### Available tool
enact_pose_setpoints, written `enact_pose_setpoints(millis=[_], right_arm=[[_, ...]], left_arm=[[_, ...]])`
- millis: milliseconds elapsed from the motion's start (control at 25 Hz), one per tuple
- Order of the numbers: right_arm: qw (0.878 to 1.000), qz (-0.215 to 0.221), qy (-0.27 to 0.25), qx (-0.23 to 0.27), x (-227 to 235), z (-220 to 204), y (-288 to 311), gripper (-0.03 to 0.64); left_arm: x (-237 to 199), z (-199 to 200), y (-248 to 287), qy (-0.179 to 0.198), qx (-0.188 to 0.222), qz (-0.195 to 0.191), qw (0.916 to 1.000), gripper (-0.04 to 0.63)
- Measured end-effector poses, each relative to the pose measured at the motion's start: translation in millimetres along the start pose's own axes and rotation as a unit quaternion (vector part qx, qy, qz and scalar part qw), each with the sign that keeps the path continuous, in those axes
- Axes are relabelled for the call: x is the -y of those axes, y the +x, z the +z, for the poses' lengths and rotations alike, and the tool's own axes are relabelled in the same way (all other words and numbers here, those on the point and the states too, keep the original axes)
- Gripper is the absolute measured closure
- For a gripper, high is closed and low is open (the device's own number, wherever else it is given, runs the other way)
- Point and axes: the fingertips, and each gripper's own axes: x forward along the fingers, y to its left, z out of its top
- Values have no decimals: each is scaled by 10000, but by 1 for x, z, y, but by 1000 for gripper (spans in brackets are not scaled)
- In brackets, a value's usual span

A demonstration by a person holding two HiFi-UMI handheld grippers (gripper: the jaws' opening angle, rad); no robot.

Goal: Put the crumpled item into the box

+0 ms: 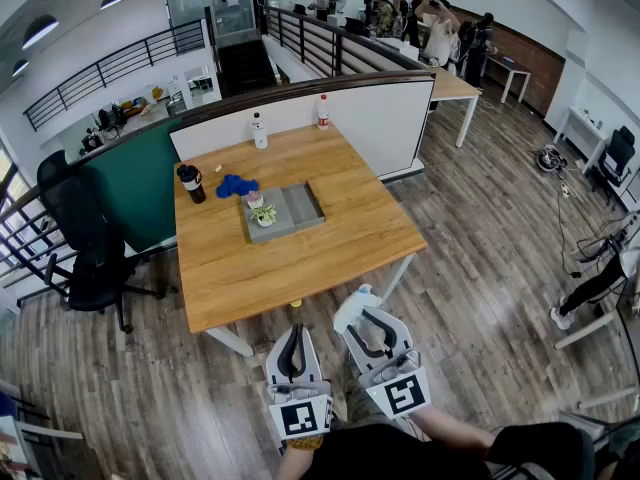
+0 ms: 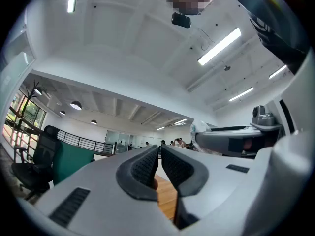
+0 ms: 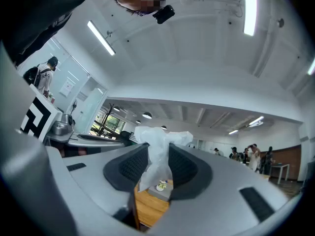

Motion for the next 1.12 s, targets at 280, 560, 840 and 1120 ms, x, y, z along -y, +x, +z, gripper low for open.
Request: enact_pose_setpoints(millis=[280, 560, 840, 1120], right_arm=[[10000, 52, 38, 10, 4, 8, -5, 474], [9997, 200, 149, 18, -2, 3, -1, 474], [9994, 293, 190, 89, -4, 3, 10, 472], [9994, 294, 117, 107, 5, 2, 25, 472]], left_arm=[[14, -1, -1, 1, -53, -93, 9999, 557], [9, -8, 0, -7, -166, -104, 9998, 557], [2, -5, 9, 2, -50, -87, 9999, 557], [-5, -2, 26, 31, 12, -78, 10000, 557]])
